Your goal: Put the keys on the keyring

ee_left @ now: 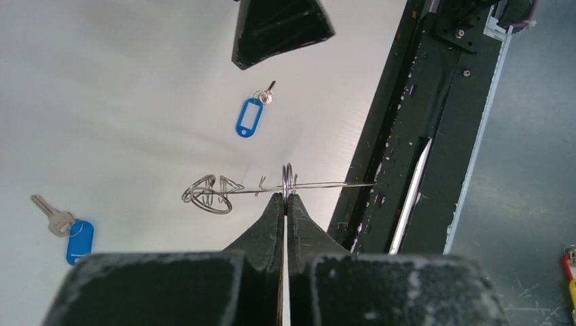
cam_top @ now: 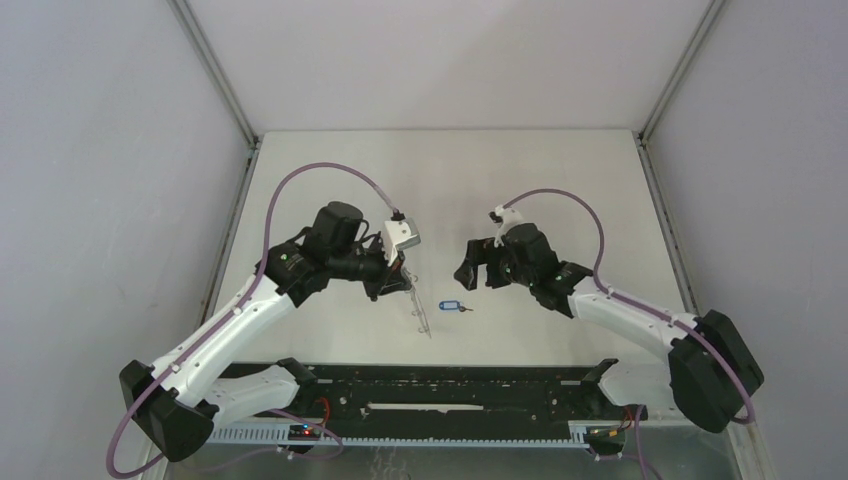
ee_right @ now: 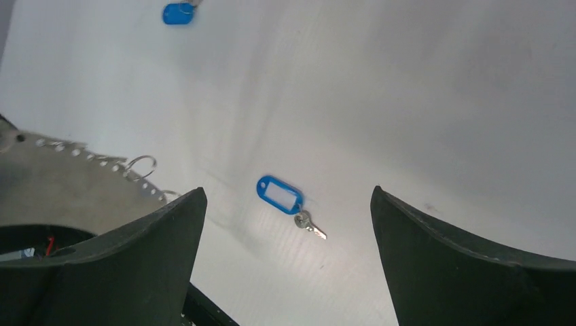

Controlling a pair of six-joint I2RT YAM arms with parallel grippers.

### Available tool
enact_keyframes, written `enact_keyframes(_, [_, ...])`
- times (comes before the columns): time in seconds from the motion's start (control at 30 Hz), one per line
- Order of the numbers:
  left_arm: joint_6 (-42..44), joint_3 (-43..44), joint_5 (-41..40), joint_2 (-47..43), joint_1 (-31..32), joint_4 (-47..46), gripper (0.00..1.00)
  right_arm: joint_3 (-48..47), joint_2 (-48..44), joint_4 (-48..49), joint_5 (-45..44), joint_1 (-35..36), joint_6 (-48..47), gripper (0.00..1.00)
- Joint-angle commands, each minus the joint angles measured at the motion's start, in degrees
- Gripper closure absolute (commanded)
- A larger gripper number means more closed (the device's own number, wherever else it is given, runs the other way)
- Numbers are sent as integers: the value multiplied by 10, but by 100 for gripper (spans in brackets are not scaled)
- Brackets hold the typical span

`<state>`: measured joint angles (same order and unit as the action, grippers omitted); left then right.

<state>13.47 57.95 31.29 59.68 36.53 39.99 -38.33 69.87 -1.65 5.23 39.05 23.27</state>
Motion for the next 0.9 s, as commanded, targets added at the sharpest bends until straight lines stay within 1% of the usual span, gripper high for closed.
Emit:
enact_keyframes(0.0, [-9,4,15,-10,-4,-19,100,-18,45,-28,-14,-5,44,0])
enact_keyframes(0.03, [-9,6,14,-10,-4,-18,100,-18,45,-32,-38,8,31,1])
enact_keyframes(0.07, [-9,5,13,-10,-5,-17,100,-18,45,-35,-51,19,22,5])
enact_keyframes(0.1, [-8,4,13,-10,-5,-17,100,-18,49,-37,-52,23,18,10])
enact_keyframes(0.17, [-7,2,15,-11,-4,-17,100,-18,66,-37,-38,20,17,29])
enact_keyframes(0.2, [-7,1,16,-12,-4,-17,100,-16,77,-33,-26,22,12,36])
enact_keyframes(0.23, [-7,0,17,-12,-5,-18,100,-15,89,-28,-18,28,7,42])
enact_keyframes(0.27, [-8,0,17,-13,-5,-18,100,-15,99,-24,-17,36,2,45])
enact_keyframes(0.37, [-7,-2,14,-15,-5,-17,100,-13,121,-9,-17,57,-1,48])
enact_keyframes(0.5, [-8,-2,15,-16,-5,-14,100,-13,140,-4,-19,59,0,49])
enact_keyframes(0.6, [-7,-3,15,-16,-4,-16,100,-13,151,5,-5,58,-2,51])
enact_keyframes(0.67, [-8,-3,15,-16,-5,-18,100,-13,159,10,4,57,0,54])
enact_keyframes(0.87, [-9,-3,14,-14,-4,-19,100,-13,176,11,14,50,2,69])
